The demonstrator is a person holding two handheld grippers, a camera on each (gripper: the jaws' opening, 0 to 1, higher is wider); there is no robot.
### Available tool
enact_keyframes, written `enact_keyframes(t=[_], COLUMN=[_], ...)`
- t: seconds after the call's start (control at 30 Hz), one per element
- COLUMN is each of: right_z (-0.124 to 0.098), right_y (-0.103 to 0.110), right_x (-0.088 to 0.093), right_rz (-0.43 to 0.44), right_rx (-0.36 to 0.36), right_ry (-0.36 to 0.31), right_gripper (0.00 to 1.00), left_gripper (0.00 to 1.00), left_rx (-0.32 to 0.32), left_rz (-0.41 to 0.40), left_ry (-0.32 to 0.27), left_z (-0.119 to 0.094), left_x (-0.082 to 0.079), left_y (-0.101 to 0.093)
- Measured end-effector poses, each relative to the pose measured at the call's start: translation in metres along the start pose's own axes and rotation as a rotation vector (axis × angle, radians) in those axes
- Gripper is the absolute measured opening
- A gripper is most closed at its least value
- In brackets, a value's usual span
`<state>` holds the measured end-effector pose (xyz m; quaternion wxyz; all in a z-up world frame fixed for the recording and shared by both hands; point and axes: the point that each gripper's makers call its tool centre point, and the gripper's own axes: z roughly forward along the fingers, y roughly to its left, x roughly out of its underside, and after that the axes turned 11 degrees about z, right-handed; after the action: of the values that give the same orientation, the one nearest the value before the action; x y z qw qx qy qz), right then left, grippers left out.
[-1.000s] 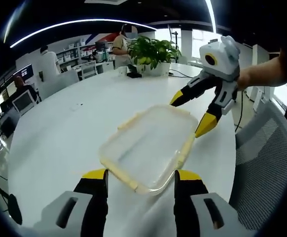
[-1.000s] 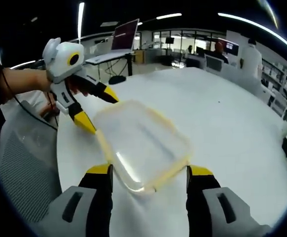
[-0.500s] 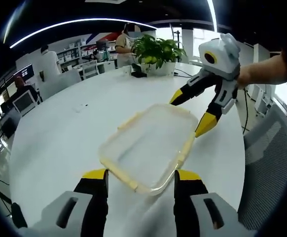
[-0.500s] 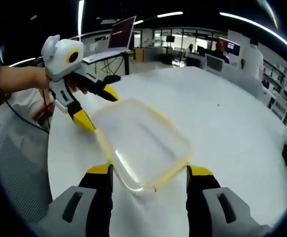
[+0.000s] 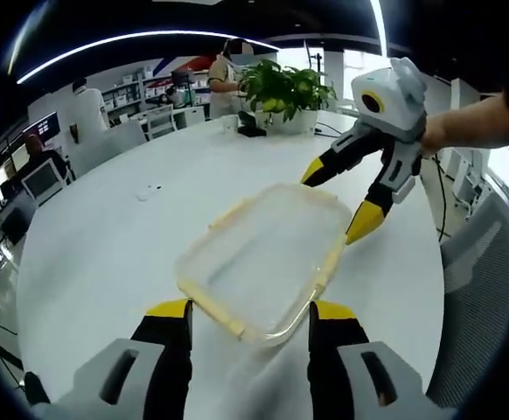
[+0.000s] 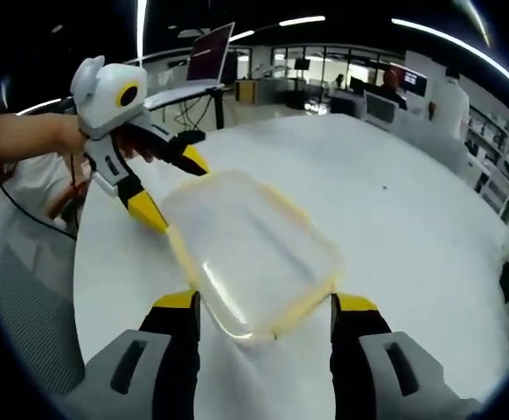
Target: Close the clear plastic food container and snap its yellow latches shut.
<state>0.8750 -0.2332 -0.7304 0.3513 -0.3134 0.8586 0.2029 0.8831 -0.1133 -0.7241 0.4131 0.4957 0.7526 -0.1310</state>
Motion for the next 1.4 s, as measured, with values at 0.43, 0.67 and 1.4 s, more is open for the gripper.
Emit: enact_keyframes(t=[0.43,0.67,1.4], right_z=[0.003,-0.004,-0.056], right_y=[0.002,0.005,0.019], right_x=[0.002,0.004,0.023], right_rz=[0.012,0.021,0.037], right_rx=[-0.001,0.005,0.071], right_ry=[0.011,-0.014,-0.13], right_gripper=[0.58,0.65,0.85], left_gripper=[0.46,0.52,0.76], left_rx=[-0.001,-0.019,-0.106], left_rz=[-0.02,-0.033,-0.092], left_ry=[0.003,-0.008,-0.09], left_z=[0.0,-0.007,-0.058], left_x=[0.002,0.002,0.006], left_y=[0.003,0.001,-0.024])
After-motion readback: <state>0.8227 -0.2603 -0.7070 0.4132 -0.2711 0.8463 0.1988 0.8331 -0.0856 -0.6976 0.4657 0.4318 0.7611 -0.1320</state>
